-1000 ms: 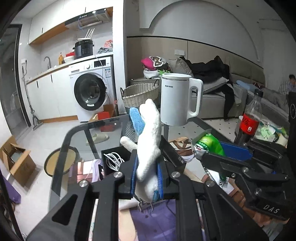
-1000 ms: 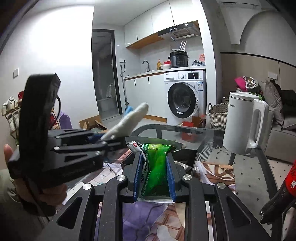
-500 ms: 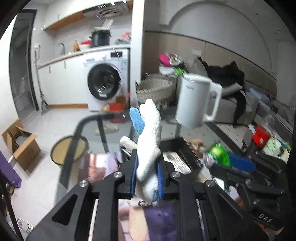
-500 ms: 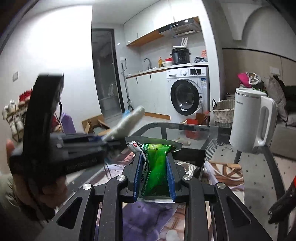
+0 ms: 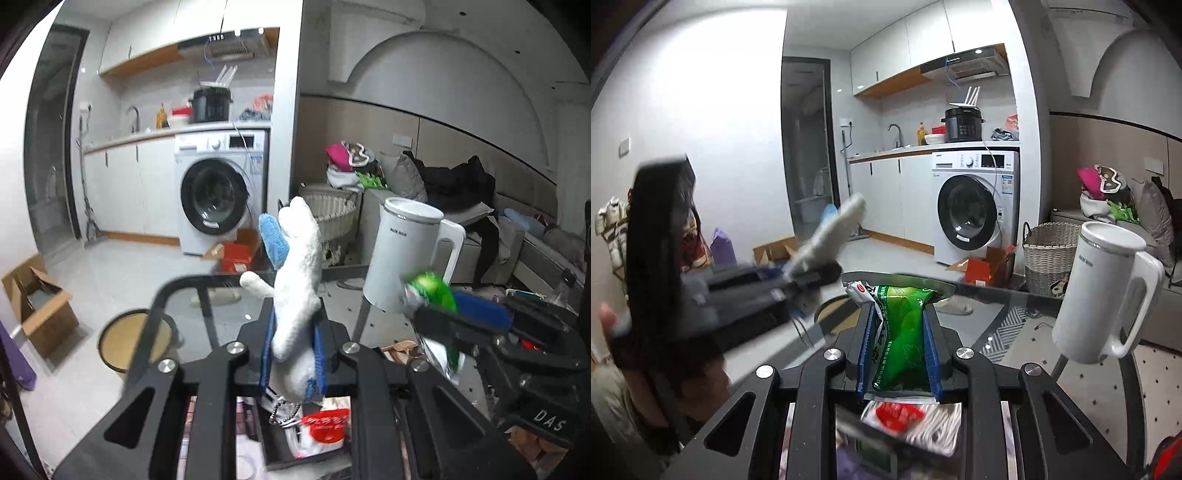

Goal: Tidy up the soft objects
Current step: 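Lift the rabbit over the box with the left tool while the right tool lifts the sachet, then lower and release the rabbit into the box with the left tool while the right tool releases the sachet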

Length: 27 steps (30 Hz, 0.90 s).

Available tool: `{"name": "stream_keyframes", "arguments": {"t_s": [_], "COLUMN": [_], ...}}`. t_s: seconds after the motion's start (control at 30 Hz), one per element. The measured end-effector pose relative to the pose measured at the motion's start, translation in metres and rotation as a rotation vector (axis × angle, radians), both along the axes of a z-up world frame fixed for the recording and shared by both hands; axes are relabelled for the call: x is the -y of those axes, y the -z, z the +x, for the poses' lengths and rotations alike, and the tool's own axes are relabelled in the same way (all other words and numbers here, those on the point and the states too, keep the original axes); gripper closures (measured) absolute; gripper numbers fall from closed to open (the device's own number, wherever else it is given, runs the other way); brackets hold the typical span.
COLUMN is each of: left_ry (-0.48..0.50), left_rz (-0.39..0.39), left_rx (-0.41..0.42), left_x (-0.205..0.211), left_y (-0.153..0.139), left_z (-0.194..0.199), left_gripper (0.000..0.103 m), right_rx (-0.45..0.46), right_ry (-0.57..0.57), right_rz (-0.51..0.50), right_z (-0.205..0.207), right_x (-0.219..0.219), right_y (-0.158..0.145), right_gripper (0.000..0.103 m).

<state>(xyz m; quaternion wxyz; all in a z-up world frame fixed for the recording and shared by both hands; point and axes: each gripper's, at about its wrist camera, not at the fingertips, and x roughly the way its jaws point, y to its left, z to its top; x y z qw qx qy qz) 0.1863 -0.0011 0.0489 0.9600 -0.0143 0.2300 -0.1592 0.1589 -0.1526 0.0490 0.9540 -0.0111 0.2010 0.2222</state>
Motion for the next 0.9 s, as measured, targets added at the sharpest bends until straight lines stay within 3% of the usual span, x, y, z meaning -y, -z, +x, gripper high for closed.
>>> {"name": "stream_keyframes", "arguments": {"t_s": [0.2, 0.33, 0.5, 0.77, 0.9], "left_ry": [0.015, 0.022, 0.042, 0.011, 0.024], "left_rz": [-0.011, 0.046, 0.016, 0.098, 0.098], "left_rx": [-0.105, -0.149, -0.189, -0.302, -0.333], "left_x": [0.011, 0.023, 0.024, 0.038, 0.04], "left_y": [0.016, 0.025, 0.028, 0.054, 0.06], "left_z": [0.024, 0.026, 0.029, 0.042, 0.044], "left_gripper": [0.087, 0.087, 0.087, 0.087, 0.087], "right_rx": [-0.044, -0.092, -0.174, -0.256, -0.315], "right_ry": [0.016, 0.052, 0.062, 0.079, 0.083], "right_rz": [0.031, 0.028, 0.025, 0.005, 0.013], "right_z": [0.035, 0.05, 0.063, 0.076, 0.084], "right_x": [0.004, 0.012, 0.017, 0.021, 0.023], "right_y": [0.006, 0.019, 0.036, 0.051, 0.061], "right_gripper": [0.079, 0.079, 0.079, 0.079, 0.079]}}
